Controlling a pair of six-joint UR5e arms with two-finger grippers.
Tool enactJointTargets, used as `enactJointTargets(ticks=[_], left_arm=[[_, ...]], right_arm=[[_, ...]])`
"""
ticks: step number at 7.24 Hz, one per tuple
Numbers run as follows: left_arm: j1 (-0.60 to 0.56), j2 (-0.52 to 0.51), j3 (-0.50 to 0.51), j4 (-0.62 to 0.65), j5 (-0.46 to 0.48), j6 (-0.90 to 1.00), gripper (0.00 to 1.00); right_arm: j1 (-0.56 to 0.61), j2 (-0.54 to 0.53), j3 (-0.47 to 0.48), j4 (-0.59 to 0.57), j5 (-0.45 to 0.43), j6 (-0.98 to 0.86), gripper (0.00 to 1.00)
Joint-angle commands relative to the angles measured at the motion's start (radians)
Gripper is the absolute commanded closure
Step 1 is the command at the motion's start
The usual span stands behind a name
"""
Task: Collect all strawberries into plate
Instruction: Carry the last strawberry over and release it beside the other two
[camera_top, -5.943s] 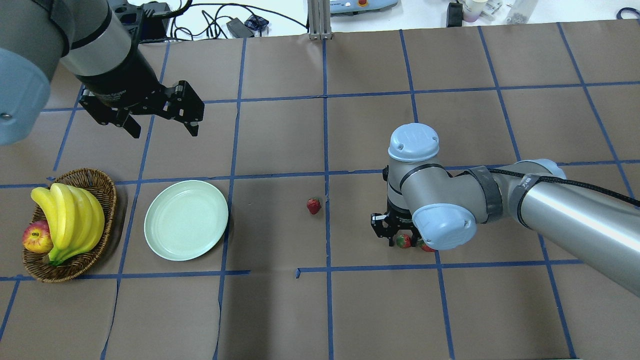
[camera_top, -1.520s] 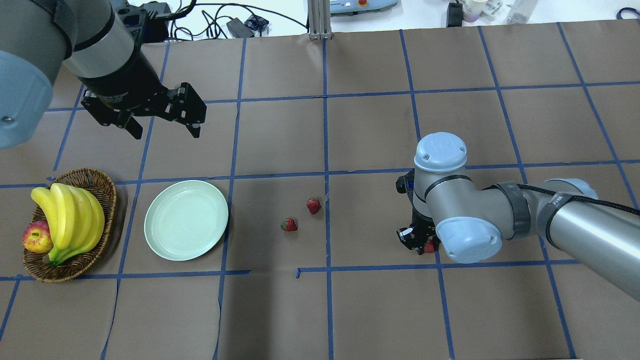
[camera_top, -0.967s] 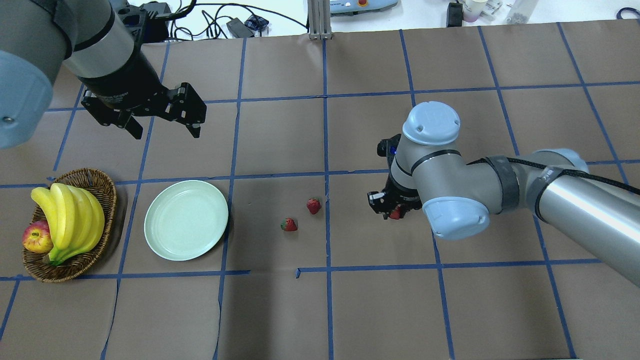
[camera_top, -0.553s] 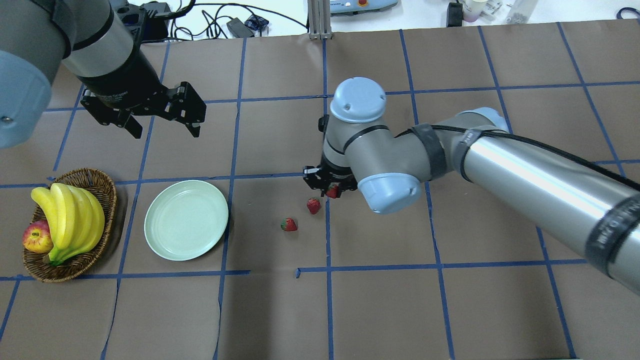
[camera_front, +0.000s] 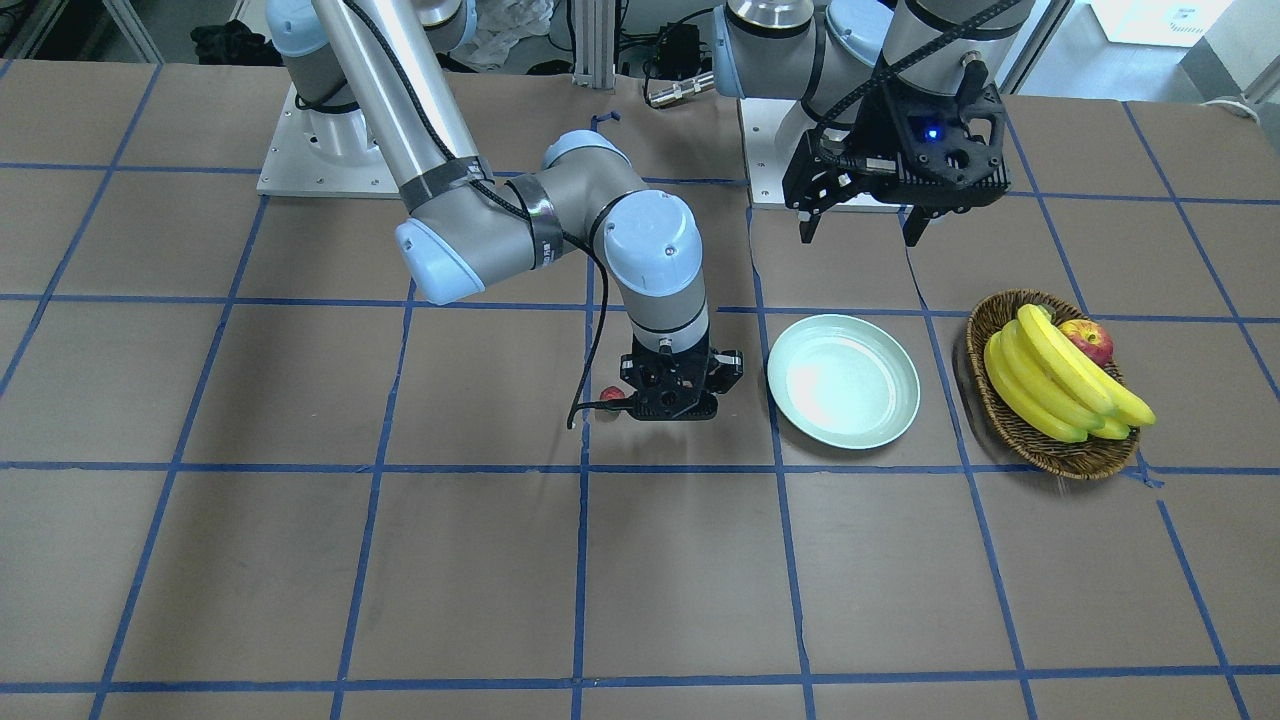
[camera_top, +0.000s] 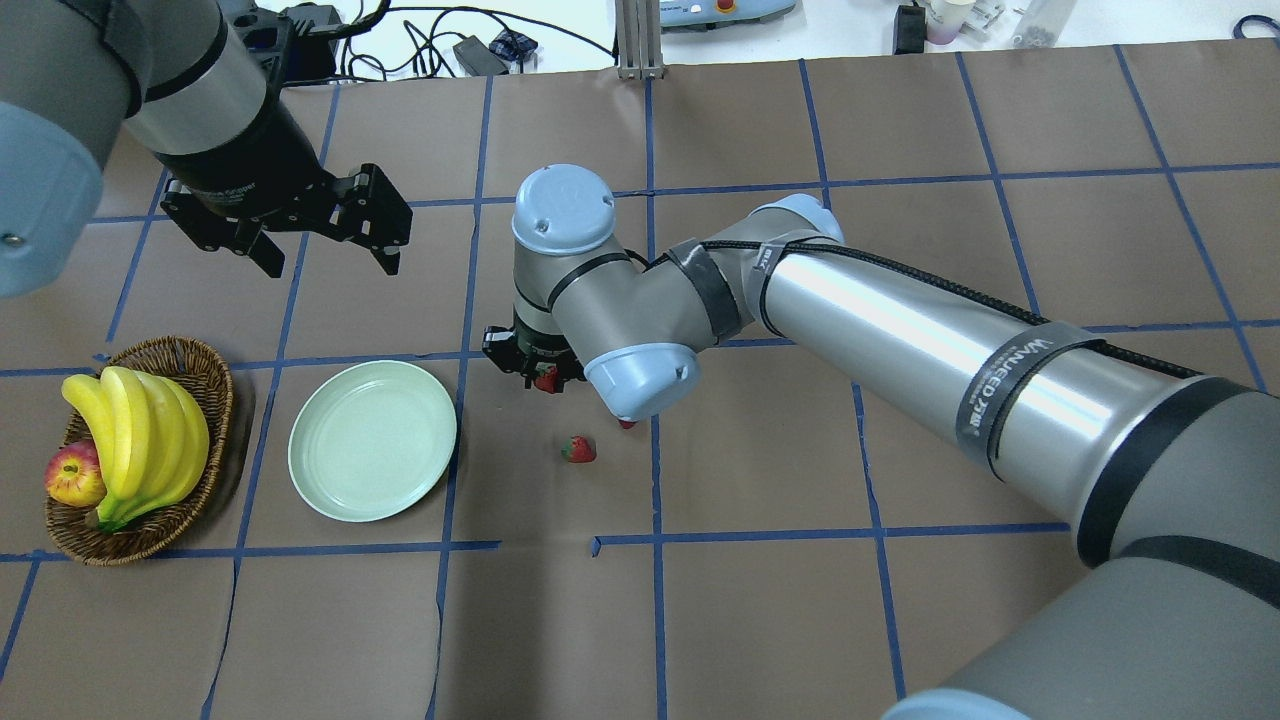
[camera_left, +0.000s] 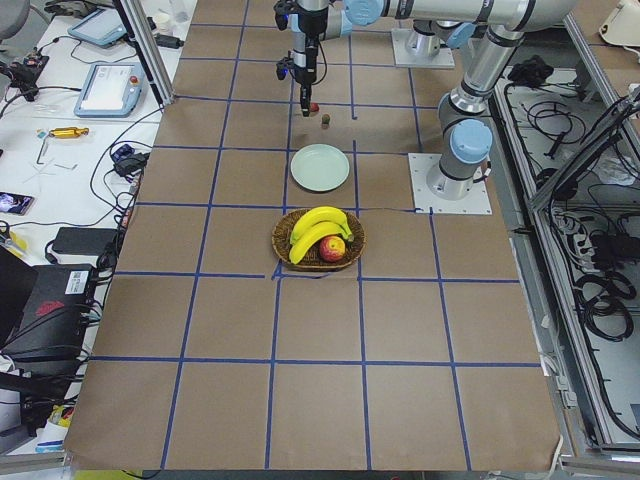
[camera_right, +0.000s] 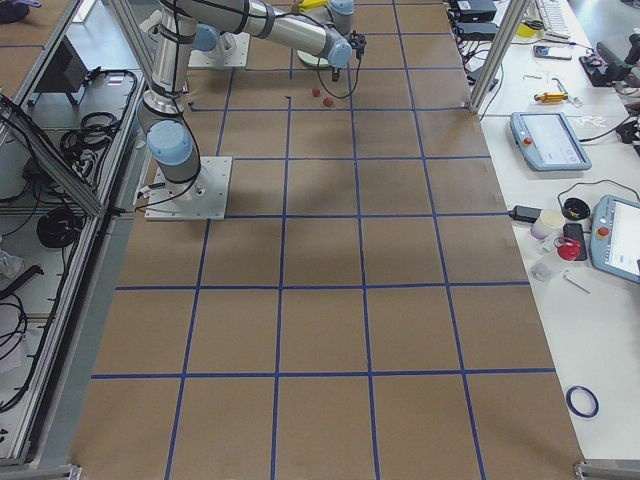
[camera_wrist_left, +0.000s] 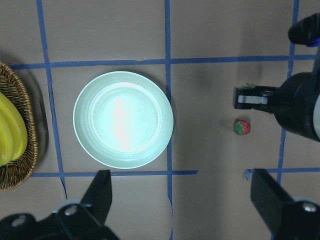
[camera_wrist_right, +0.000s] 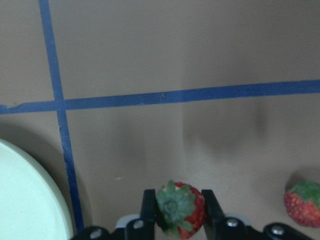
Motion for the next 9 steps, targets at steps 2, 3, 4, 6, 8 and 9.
enactJointTargets(ticks=[2,3,4,6,8,9], left_arm=[[0.0,0.0,0.0,0.0,0.0,-0.001,0.0],[0.0,-0.002,0.0,0.0,0.0,-0.001,0.0],[0.0,0.0,0.0,0.0,0.0,0.001,0.0],[0.0,0.002,0.0,0.0,0.0,0.004,0.0],[0.0,0.002,0.0,0.0,0.0,0.006,0.0],[0.0,0.003,0.0,0.0,0.002,0.006,0.0]], right_arm=[[0.011,0.044,0.019,-0.012,0.025,0.002,0.87],[0.011,0.05,0.02,-0.013,0.03,0.001,0.16],[0.01,0.05,0.019,-0.029,0.033,0.002,0.0],[0.008,-0.006,0.025,-0.02,0.02,-0.01,0.0],[-0.048,-0.103,0.045,0.047,-0.1,-0.072,0.0],[-0.109,-0.197,0.045,0.21,-0.114,-0.155,0.0]])
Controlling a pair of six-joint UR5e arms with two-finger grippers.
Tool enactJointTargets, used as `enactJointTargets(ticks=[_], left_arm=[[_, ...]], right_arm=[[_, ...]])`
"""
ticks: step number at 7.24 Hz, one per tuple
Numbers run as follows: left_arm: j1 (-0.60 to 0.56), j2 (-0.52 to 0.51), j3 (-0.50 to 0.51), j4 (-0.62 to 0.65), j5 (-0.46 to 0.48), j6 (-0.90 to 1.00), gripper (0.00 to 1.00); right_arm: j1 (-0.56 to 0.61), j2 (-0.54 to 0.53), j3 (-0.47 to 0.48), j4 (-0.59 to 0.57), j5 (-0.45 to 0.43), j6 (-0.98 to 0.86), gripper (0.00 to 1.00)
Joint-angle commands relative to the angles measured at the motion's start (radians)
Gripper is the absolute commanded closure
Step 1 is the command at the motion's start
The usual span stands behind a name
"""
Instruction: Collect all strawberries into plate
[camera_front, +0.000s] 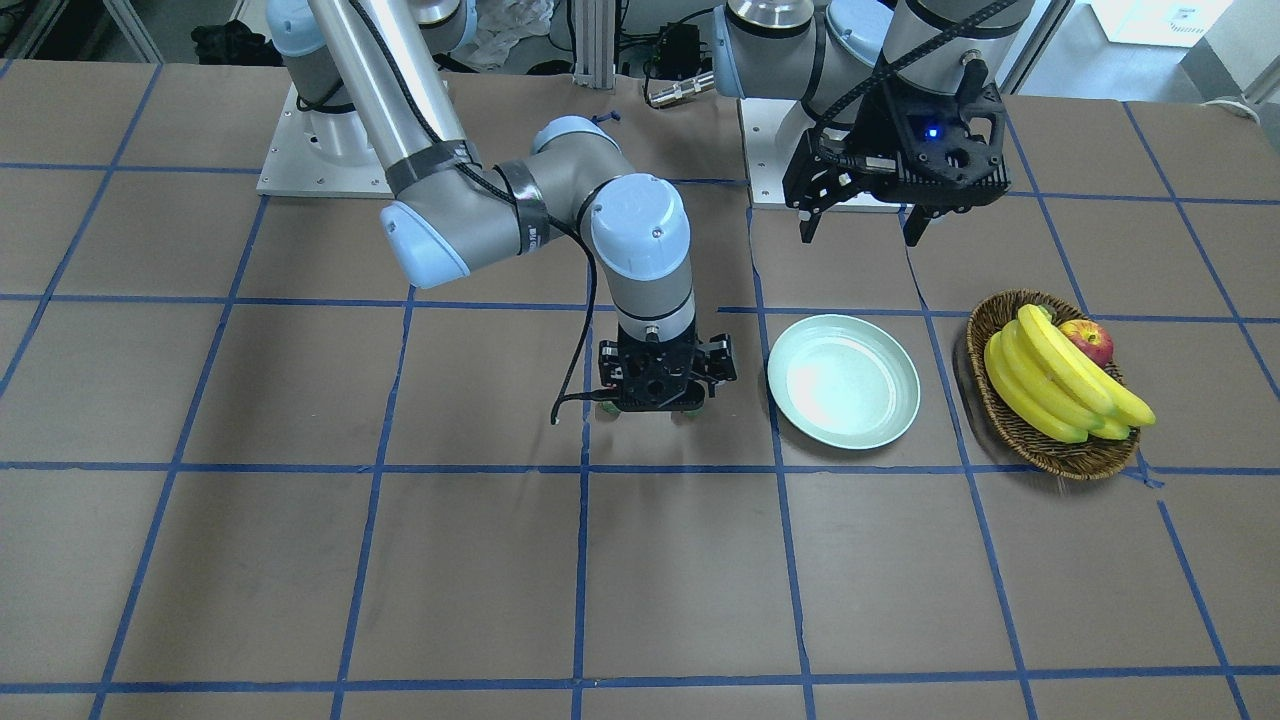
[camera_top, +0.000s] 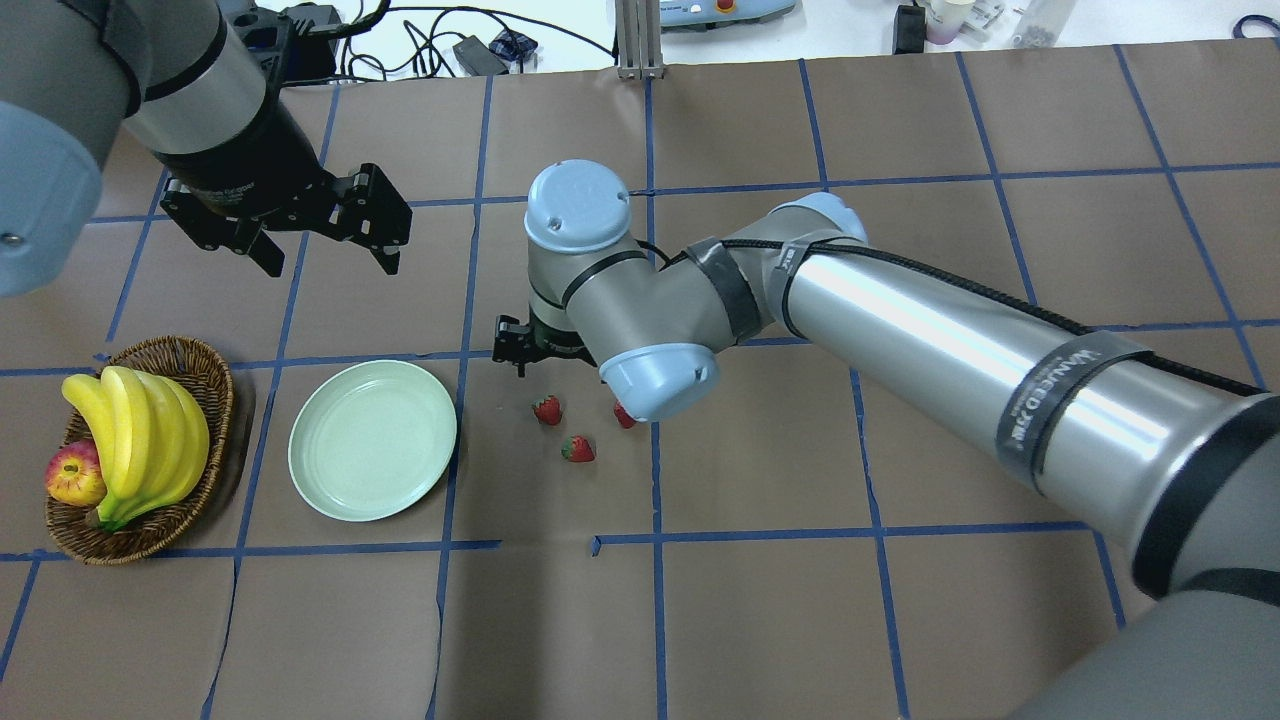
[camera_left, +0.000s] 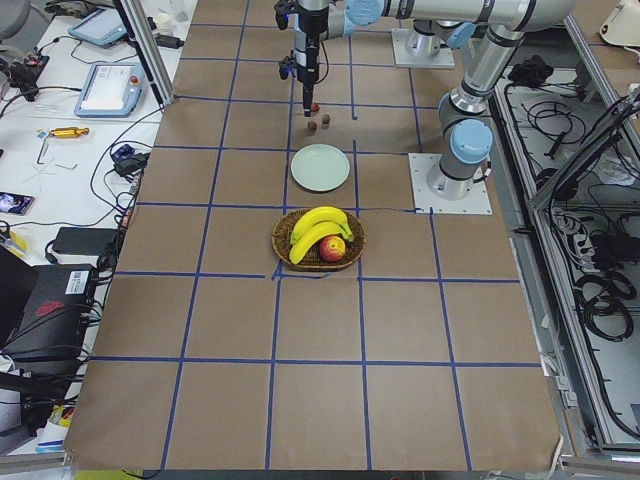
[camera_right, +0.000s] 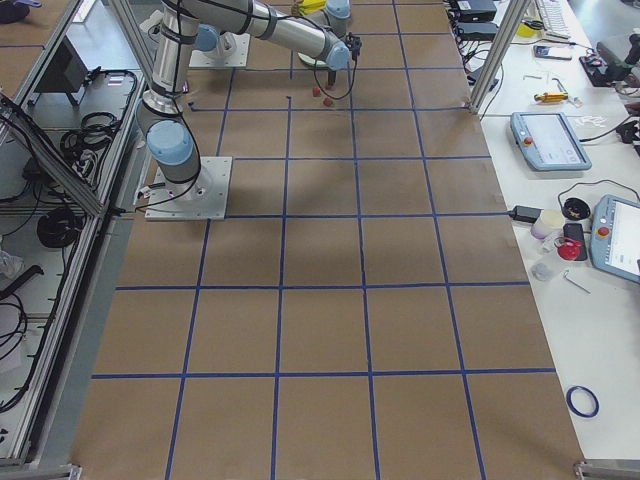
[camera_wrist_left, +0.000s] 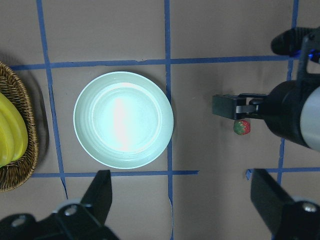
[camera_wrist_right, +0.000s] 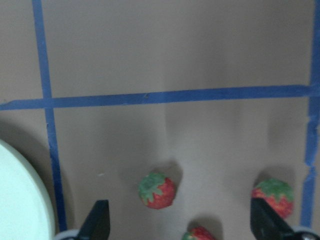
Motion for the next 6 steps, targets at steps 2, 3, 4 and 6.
enactJointTargets(ticks=[2,3,4,6], left_arm=[[0.0,0.001,0.0,0.002,0.001,0.001,0.0],[0.0,0.003,0.0,0.002,0.001,0.002,0.0],[0.0,0.003,0.0,0.002,0.001,0.001,0.0],[0.0,0.003,0.0,0.002,0.001,0.001,0.0]], right_arm=[[-0.193,-0.268,-0.009,0.376,-0.112,-0.245,0.0],[-0.251,-0.333,-0.007,0.382,-0.146,-0.264,0.0],[-0.304,-0.377,-0.007,0.409,-0.187,-0.317,0.0],[-0.376,-0.419,-0.059,0.567,-0.195,-0.356,0.0]])
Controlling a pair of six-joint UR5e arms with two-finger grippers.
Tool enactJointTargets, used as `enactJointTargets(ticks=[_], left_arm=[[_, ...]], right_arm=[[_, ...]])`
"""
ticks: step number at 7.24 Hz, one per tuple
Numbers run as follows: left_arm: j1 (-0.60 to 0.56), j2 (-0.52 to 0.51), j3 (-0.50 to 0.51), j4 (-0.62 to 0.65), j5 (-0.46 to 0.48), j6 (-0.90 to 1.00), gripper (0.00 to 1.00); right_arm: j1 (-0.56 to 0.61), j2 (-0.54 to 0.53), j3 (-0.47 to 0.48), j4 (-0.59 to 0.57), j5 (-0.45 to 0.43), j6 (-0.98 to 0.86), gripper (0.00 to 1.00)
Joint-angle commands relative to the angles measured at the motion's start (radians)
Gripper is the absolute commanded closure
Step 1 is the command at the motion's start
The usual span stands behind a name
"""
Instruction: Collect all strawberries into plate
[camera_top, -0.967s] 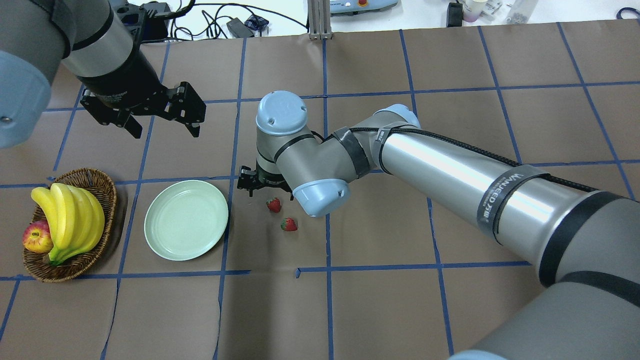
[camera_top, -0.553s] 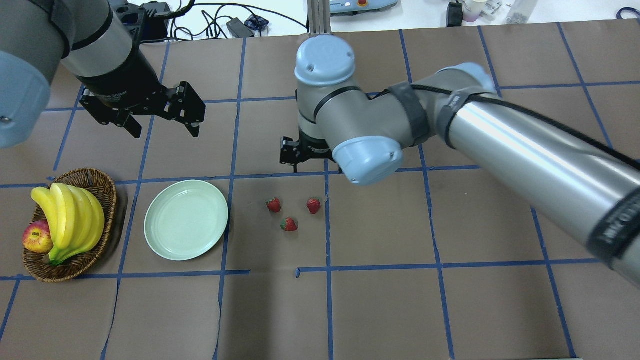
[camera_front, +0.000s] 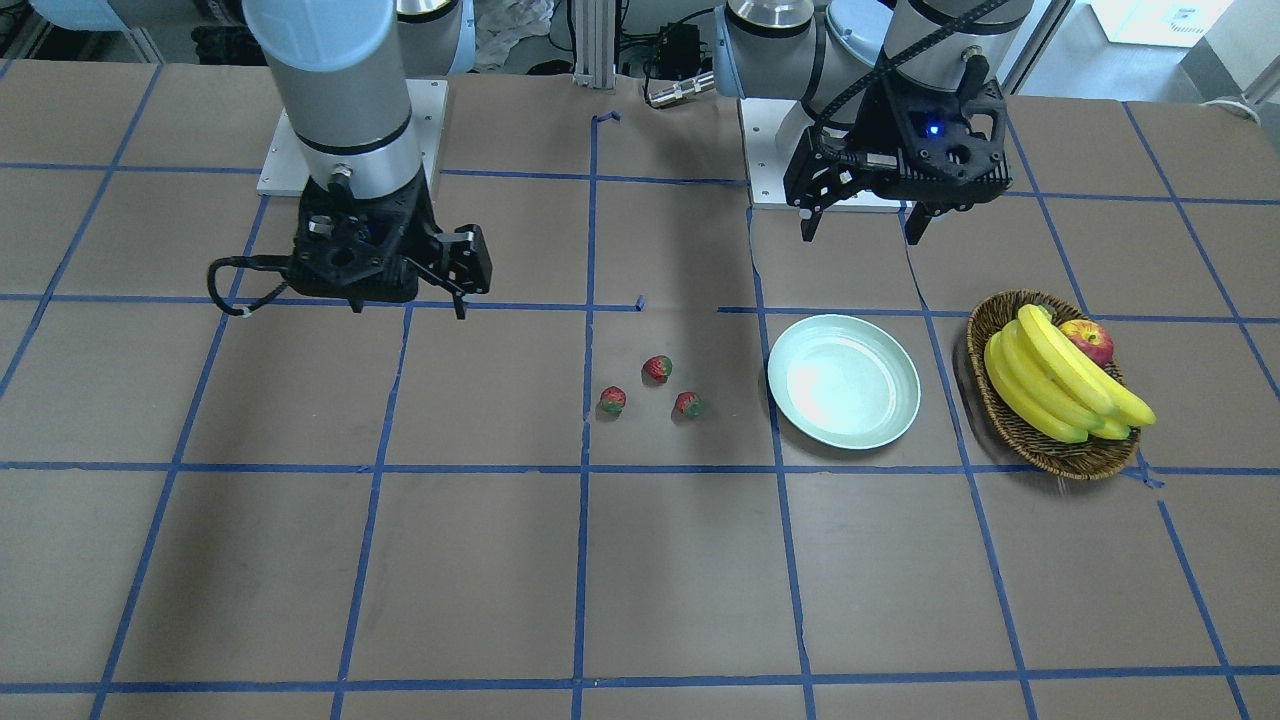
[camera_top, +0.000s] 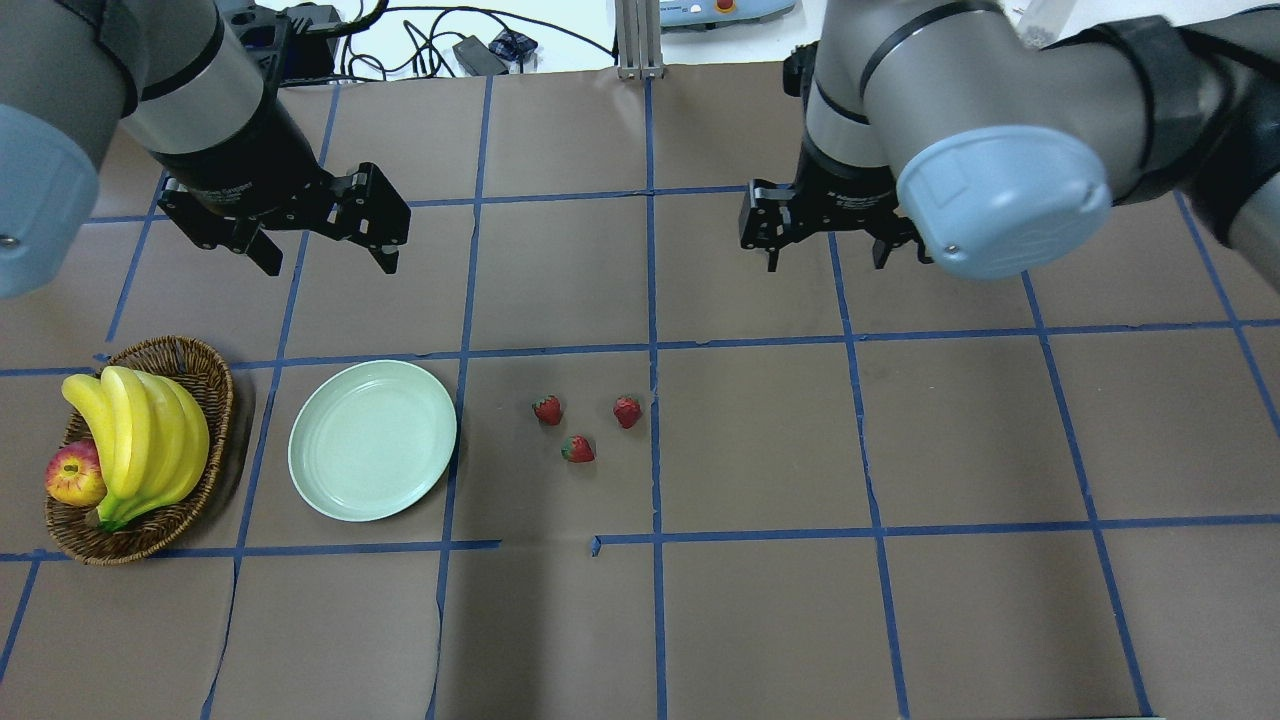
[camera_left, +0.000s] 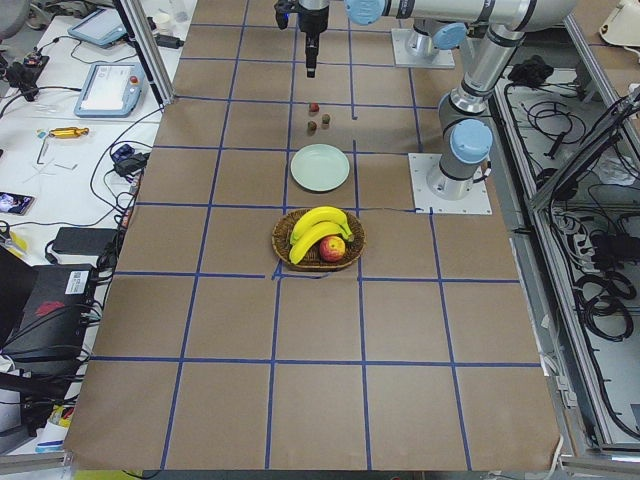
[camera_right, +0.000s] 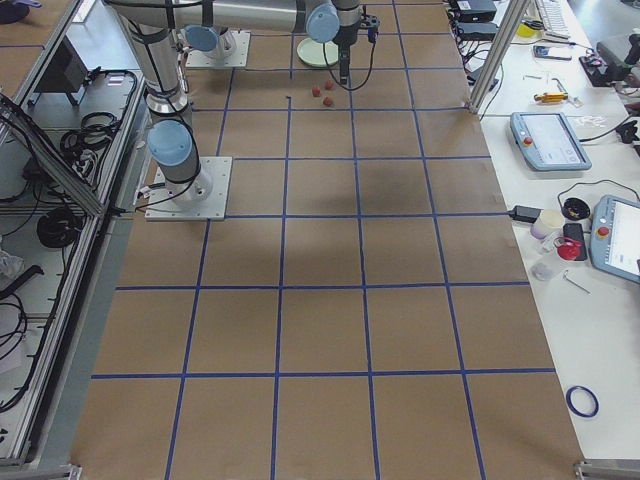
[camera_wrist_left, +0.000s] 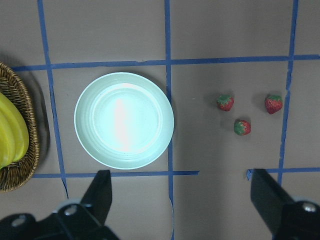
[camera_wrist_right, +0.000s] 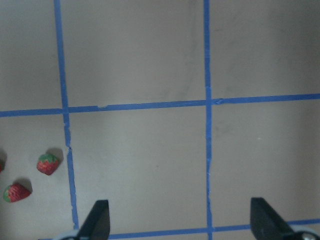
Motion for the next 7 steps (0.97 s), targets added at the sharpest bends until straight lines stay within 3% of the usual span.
enactJointTargets(ticks=[1,6,7], left_arm=[[0.0,0.002,0.0,0.0,0.0,0.0,0.0],[0.0,-0.012,0.002,0.002,-0.002,-0.011,0.0],[0.0,-0.014,0.002,0.002,-0.003,-0.011,0.0]], right_arm=[[-0.066,-0.036,-0.053,0.119,-0.011,-0.026,0.0],[-0.077,-0.077,-0.062,0.139,0.027,0.0,0.0],[-0.08,-0.084,-0.066,0.155,0.073,0.0,0.0]])
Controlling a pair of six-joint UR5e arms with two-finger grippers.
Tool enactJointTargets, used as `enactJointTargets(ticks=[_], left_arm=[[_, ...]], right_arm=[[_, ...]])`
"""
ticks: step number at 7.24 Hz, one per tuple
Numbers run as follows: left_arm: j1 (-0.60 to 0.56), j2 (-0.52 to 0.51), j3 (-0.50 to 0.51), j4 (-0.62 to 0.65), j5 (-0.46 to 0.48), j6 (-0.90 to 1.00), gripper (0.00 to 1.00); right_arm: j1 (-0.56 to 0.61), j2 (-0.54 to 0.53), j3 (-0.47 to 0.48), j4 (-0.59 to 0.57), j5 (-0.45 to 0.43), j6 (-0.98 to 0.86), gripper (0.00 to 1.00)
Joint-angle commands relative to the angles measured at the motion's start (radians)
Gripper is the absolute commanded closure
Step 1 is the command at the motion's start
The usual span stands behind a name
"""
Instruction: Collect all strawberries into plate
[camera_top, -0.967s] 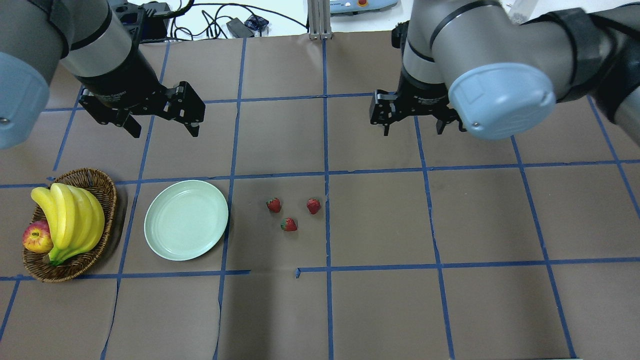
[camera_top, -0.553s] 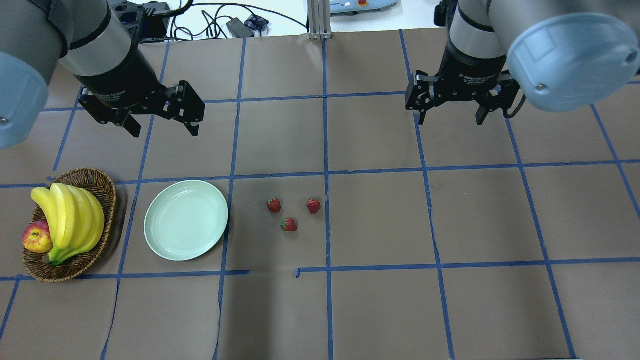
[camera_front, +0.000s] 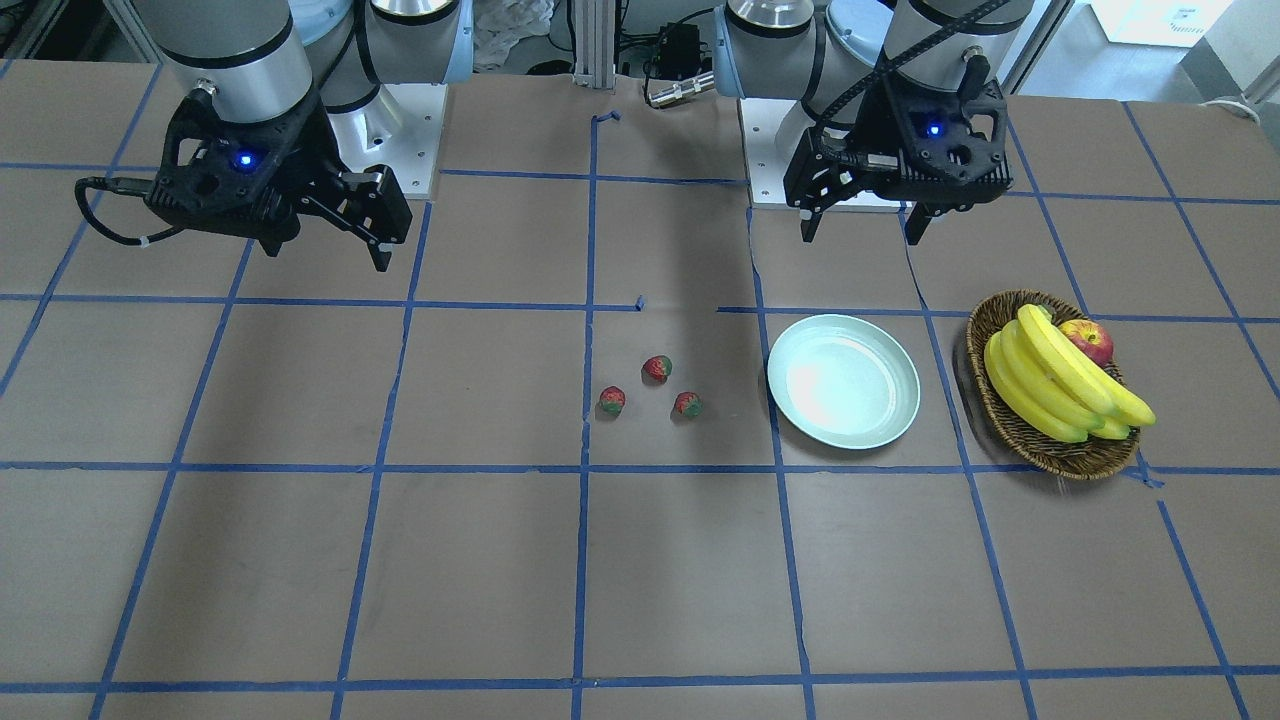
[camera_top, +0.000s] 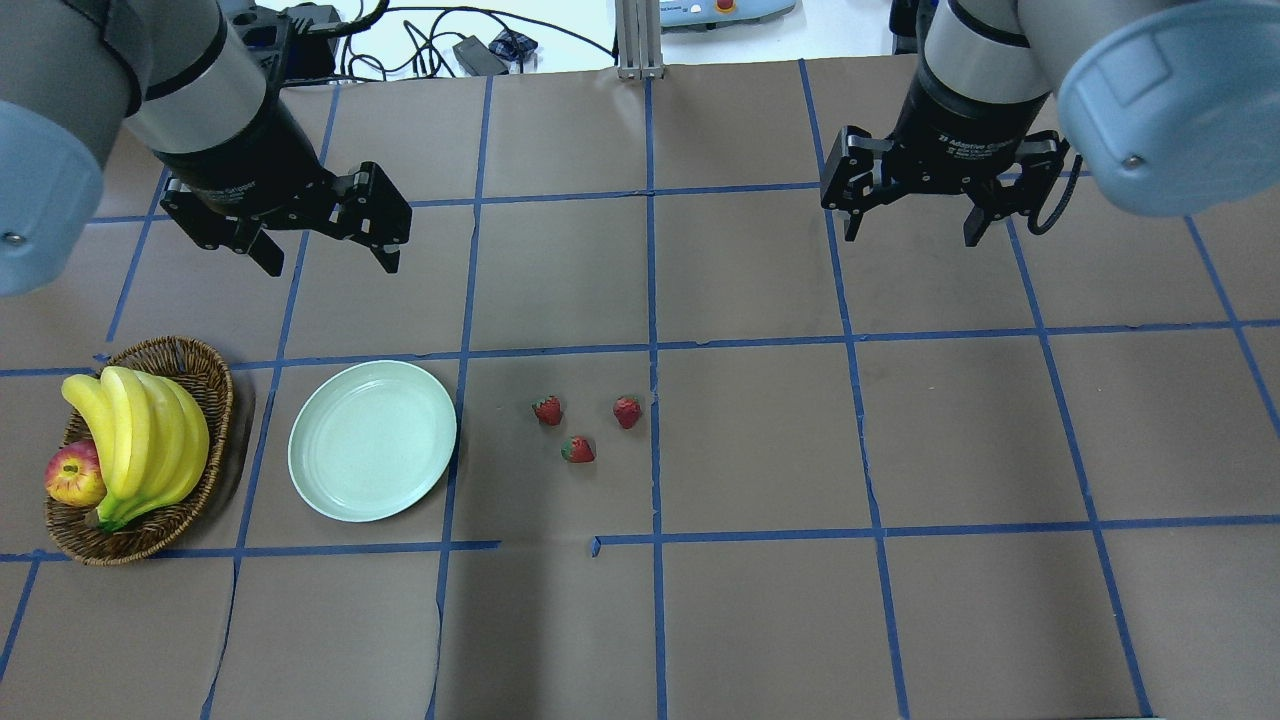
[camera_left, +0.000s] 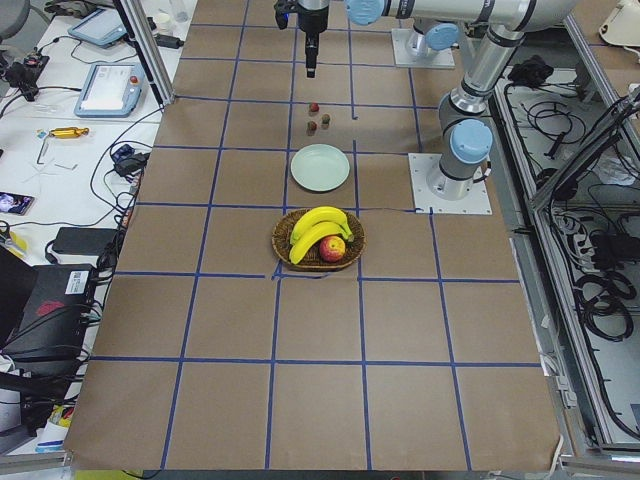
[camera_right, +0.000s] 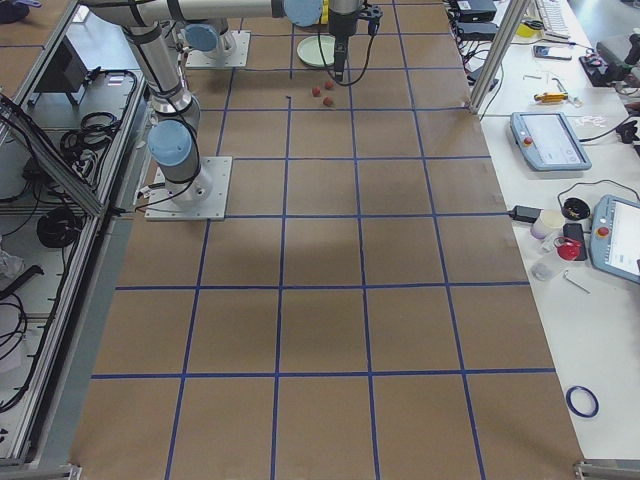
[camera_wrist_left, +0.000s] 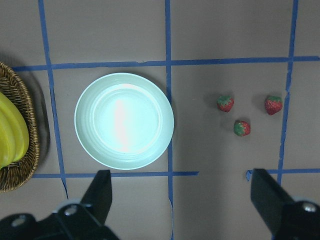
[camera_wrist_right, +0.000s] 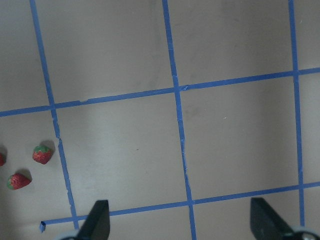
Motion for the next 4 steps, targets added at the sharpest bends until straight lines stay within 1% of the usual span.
enactJointTargets(ticks=[1,3,4], left_arm=[[0.0,-0.006,0.0,0.0,-0.002,-0.001,0.0],[-0.015,-0.02,-0.001,0.0,-0.009,-0.003,0.0],[-0.038,-0.032,-0.021,0.017,-0.005,-0.03,0.0]], right_arm=[[-0.001,-0.026,-0.004,0.044,0.05,0.0,0.0],[0.004,-0.022,-0.007,0.014,0.036,-0.002,0.0],[0.004,-0.019,-0.005,-0.035,0.033,0.0,0.0]])
